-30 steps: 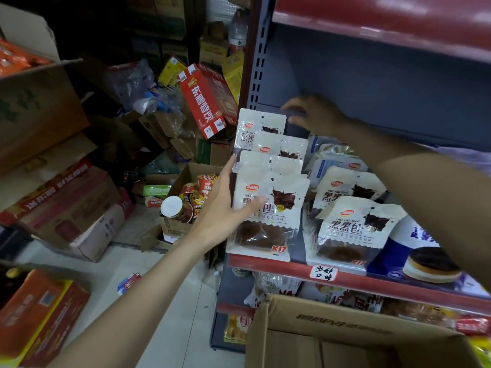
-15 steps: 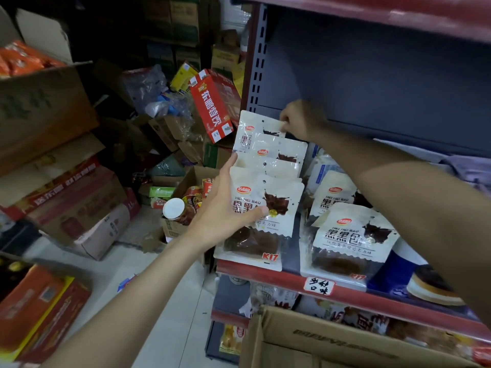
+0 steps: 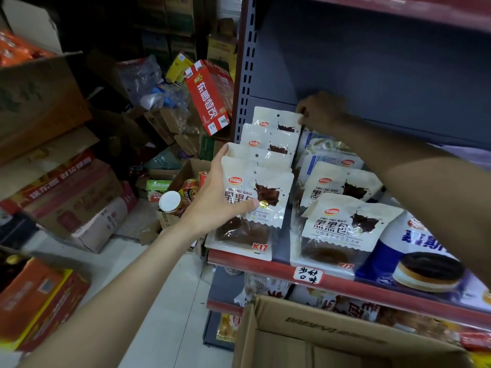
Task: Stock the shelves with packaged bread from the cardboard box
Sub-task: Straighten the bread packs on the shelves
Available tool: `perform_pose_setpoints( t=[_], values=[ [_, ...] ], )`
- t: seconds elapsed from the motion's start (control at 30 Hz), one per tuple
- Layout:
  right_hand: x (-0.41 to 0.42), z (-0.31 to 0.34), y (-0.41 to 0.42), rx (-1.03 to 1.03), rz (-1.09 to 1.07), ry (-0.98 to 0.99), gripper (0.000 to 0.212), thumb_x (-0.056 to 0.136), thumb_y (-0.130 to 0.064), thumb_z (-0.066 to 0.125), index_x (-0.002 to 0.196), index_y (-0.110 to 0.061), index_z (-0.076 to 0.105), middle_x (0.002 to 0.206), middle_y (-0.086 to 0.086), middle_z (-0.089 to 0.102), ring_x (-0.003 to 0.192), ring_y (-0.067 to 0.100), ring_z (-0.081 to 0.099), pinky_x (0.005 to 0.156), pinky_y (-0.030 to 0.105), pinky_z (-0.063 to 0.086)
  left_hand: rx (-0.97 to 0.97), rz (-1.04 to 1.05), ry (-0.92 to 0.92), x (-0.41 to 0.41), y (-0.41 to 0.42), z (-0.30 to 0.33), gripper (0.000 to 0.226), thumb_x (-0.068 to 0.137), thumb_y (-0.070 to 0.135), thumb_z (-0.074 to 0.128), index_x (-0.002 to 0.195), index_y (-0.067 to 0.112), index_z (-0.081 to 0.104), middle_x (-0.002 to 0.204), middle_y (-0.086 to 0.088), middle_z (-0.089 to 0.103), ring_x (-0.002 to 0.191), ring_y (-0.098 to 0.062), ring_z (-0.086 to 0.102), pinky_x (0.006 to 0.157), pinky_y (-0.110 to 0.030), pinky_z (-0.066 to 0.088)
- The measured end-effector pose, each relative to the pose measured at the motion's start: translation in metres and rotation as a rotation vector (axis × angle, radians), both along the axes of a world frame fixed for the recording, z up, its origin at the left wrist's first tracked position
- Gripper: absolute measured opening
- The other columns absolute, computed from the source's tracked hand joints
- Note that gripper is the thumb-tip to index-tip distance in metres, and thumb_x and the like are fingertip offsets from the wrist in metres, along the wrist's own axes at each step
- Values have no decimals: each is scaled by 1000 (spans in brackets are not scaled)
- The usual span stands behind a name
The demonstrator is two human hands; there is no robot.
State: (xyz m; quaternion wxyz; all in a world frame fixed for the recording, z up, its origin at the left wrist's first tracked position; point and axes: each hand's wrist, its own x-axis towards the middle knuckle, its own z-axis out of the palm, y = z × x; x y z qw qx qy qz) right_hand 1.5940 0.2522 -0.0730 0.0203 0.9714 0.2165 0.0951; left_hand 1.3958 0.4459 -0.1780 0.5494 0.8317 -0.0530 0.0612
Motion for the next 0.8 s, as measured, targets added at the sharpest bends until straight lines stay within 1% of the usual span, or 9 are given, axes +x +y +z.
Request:
perform_pose_setpoints(
  t=[0.1, 0.17, 0.23, 0.3, 0.4, 0.53, 0.7, 0.73, 0.8],
  values=[
    [-9, 3, 2, 145, 104, -24, 24, 90, -28, 61, 103, -10, 69, 106, 10, 66, 96, 28, 60, 84, 34, 46, -10, -11, 9, 2, -5, -1, 114, 73, 33, 81, 146, 40, -6, 145, 19, 29, 133, -7, 37, 111, -38, 34],
    [-23, 6, 8, 243, 178, 189, 29, 90, -34, 61, 103, -9, 69, 99, 3, 64, 90, 19, 58, 78, 27, 41, -8, -9, 6, 2, -9, -1, 114, 72, 34, 81, 147, 39, -6, 148, 15, 28, 133, -8, 36, 111, -37, 33],
    [-31, 5, 14, 158, 204, 333, 31, 86, -34, 66, 106, -10, 68, 99, -1, 62, 89, 14, 56, 73, 24, 39, -16, -6, -2, 2, -12, -1, 113, 73, 33, 80, 148, 36, -5, 148, 16, 28, 133, -7, 36, 109, -31, 33],
    [-29, 2, 16, 62, 196, 300, 30, 83, -24, 70, 108, -7, 67, 96, 1, 62, 83, 14, 53, 62, 20, 36, -35, -6, -3, 2, -13, -2, 112, 74, 31, 80, 148, 35, -4, 146, 17, 28, 131, -4, 36, 105, -25, 33],
    [-27, 2, 14, 88, 163, 194, 27, 81, -17, 72, 106, -5, 68, 96, 5, 65, 80, 14, 51, 57, 18, 32, -46, -12, 1, 2, -13, -3, 111, 74, 30, 79, 147, 36, -4, 146, 15, 30, 129, -3, 38, 101, -21, 32],
    [-26, -1, 8, 79, 148, 197, 27, 81, -19, 72, 105, -7, 68, 103, 11, 68, 81, 17, 53, 59, 22, 34, -48, -6, 16, 2, -14, -4, 111, 73, 31, 80, 147, 35, -3, 145, 9, 34, 127, -7, 42, 102, -25, 36],
    [-47, 8, 1, 144, 219, 136, 31, 88, -27, 65, 116, -13, 63, 116, 2, 65, 87, 10, 52, 79, 24, 37, -20, 81, 8, -4, -17, -4, 106, 70, 38, 81, 147, 32, 8, 146, 6, 29, 130, -7, 32, 109, -33, 33],
    [-57, 13, 2, 203, 255, 163, 29, 89, -30, 63, 114, -14, 65, 114, -1, 65, 88, 9, 54, 79, 26, 41, 5, 100, 2, -7, -17, -4, 103, 69, 38, 81, 146, 32, 12, 144, 6, 29, 128, -5, 29, 108, -31, 32],
    [-78, 21, 3, 273, 314, 353, 30, 88, -37, 62, 108, -16, 68, 107, -5, 67, 91, 10, 59, 82, 28, 46, 83, 94, -21, -14, -17, -4, 96, 69, 37, 82, 142, 30, 19, 139, 8, 30, 121, 1, 28, 102, -26, 31]
  ],
)
